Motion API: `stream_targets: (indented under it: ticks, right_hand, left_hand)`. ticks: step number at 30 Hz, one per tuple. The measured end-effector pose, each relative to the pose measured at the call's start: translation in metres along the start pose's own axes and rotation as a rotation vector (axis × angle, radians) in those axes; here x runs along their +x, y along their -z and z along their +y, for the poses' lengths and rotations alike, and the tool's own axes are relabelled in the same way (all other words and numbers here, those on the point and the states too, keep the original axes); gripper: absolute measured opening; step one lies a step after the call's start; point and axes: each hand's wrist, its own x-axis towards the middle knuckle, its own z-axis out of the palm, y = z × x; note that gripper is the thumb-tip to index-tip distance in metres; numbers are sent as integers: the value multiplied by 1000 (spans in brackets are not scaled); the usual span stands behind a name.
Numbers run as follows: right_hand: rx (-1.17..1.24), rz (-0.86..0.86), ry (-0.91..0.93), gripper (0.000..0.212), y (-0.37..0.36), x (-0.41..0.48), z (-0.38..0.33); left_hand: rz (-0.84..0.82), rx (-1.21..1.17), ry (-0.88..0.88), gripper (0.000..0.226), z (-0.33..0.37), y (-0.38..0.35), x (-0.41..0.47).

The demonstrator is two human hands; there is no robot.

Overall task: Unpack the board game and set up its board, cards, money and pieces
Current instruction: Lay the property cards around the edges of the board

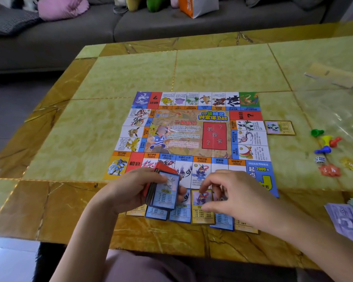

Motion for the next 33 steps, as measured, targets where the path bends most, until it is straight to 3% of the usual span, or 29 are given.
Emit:
stream_targets:
  ticks: [4, 14, 25, 33]
  right_hand:
    - [-142, -39, 28, 38, -6, 2, -3]
    - [-235, -45, 3, 44, -8, 1, -2]
    - [-282, -13, 24, 43, -11, -2, 1]
    - [-236, 47, 71, 26, 4, -16, 10]
  left_hand:
    - [8, 32, 43, 41, 0, -2, 1]
    - [26, 33, 73, 33, 1, -4, 0]
    - [48, 47, 75, 34, 1, -2, 0]
    - [22, 5, -3, 32, 4, -15, 0]
